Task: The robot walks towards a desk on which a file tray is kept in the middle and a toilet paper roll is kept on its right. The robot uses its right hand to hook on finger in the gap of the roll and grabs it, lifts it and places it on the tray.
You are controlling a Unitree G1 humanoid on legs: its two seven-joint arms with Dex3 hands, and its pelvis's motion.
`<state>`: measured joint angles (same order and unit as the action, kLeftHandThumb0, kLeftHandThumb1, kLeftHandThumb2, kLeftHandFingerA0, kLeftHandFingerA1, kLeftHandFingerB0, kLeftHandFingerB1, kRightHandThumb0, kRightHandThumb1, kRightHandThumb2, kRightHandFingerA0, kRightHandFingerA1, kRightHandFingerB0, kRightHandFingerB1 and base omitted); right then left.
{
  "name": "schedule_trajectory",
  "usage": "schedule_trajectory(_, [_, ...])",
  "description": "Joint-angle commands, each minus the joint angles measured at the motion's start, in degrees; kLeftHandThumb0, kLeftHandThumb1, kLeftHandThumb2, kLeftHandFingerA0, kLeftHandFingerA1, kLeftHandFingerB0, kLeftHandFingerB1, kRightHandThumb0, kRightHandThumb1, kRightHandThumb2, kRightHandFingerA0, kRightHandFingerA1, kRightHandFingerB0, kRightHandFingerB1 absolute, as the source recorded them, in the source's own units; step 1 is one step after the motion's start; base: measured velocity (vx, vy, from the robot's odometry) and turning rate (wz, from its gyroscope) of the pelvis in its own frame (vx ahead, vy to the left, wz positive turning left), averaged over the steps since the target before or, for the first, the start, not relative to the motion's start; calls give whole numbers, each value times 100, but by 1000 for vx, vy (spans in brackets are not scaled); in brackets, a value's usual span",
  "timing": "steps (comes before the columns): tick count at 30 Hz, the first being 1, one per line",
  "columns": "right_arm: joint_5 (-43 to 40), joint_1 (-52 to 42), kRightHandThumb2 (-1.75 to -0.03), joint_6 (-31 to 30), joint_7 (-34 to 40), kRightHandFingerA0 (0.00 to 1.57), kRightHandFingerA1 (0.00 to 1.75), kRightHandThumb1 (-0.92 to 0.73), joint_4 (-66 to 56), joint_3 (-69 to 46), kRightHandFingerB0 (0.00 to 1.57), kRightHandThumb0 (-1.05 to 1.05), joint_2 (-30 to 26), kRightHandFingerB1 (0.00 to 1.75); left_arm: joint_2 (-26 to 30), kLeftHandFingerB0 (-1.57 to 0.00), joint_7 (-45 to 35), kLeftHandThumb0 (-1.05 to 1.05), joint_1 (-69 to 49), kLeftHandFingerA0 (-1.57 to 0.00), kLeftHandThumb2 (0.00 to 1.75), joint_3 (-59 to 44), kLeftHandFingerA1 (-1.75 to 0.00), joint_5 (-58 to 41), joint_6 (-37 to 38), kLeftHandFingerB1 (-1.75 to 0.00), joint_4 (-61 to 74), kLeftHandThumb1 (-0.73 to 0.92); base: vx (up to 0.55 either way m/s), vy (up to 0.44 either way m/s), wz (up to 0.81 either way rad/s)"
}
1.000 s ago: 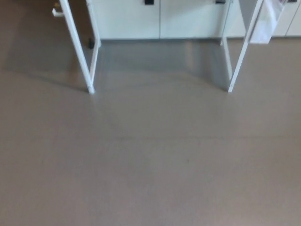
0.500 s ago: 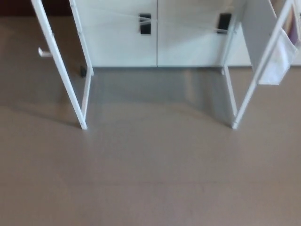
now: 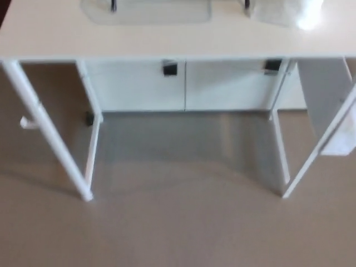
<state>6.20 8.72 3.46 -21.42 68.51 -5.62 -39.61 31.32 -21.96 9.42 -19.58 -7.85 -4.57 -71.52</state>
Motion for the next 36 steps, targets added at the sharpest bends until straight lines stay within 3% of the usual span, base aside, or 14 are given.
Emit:
schedule_trajectory(1, [71,-87,-78,14,144,13,49,-46,-107,86,5,-68,-54,27,108,0,-20,-105,-13,-4,130,-46,-79,-56,1,-68,-49,52,550,293,-51])
schedule_trajectory(2, [142,-138,-93,-110,219,5,50,-34,-305,157,0,-37,-81,50,114,0,15,-105,1,-6,130,-32,-80,-38,-35,-68,-56,53,555,293,-16])
schedule_trajectory(4, [-80,-30,-58,-230,-54,28,44,-55,-166,13,8,-60,-49,20,120,0,-5,-105,-38,-6,131,-3,-80,-11,-13,-67,-39,53,527,271,-21])
schedule_trajectory(12, [-3,-39,-79,-16,35,17,50,-45,-69,35,5,-64,-44,26,99,0,-62,-105,-104,-7,130,-16,-80,-30,65,-67,-60,53,448,104,12])
schedule_trajectory(13, [-38,-48,-94,-53,166,3,50,-37,-92,-10,0,-35,-1,50,99,0,-59,-105,-99,-6,129,-44,-80,-66,2,-67,-33,52,464,-164,42])
schedule_trajectory(16, [128,-13,-59,-31,109,29,43,-58,-63,162,6,-60,-67,21,86,0,-11,-105,-136,-8,130,-16,-80,-24,46,-67,-22,54,442,-117,11])
schedule_trajectory(23, [-150,-7,-76,-104,68,25,51,-44,-16,-128,6,-60,-28,26,48,-3,-53,-105,-142,0,129,-183,-77,-159,58,-64,-59,52,383,-76,0])
schedule_trajectory(24, [-97,-15,-57,-83,102,27,42,-58,-12,-94,4,-57,-43,26,49,0,-70,-105,-160,-5,89,-228,-99,-203,22,-72,0,80,354,-36,-15])
schedule_trajectory(25, [-67,-9,-57,-75,122,27,42,-58,-5,-71,4,-57,-29,26,66,0,-81,-105,-180,-5,89,-259,-99,-220,6,-72,25,80,353,-24,-26])
schedule_trajectory(26, [48,-9,-81,-85,122,22,52,-47,-35,43,5,-66,-55,22,99,-6,-57,-105,-211,0,129,-290,-78,-223,0,-66,68,52,353,-16,-18])
schedule_trajectory(31, [-171,-51,-77,-108,31,14,49,-45,-15,-206,7,-62,-82,22,134,-4,-69,-105,-177,0,130,-424,-81,-300,-45,-69,82,51,209,200,-17])
schedule_trajectory(33, [-334,-41,-57,-174,43,15,42,-57,43,-390,4,-53,-59,28,126,0,-90,-105,-176,-12,123,-508,-90,-359,-90,-69,70,67,170,169,9])
schedule_trajectory(34, [-388,-66,-59,-267,115,23,47,-57,-8,-481,6,-50,-85,23,136,0,-53,-105,-171,0,91,-545,-111,-368,-85,-73,60,82,147,141,1])
schedule_trajectory(36, [-413,-154,-77,-204,144,13,52,-44,-105,-581,4,-54,-94,27,135,0,-57,-105,-179,-2,90,-590,-102,-381,-52,-71,55,83,143,117,-13])
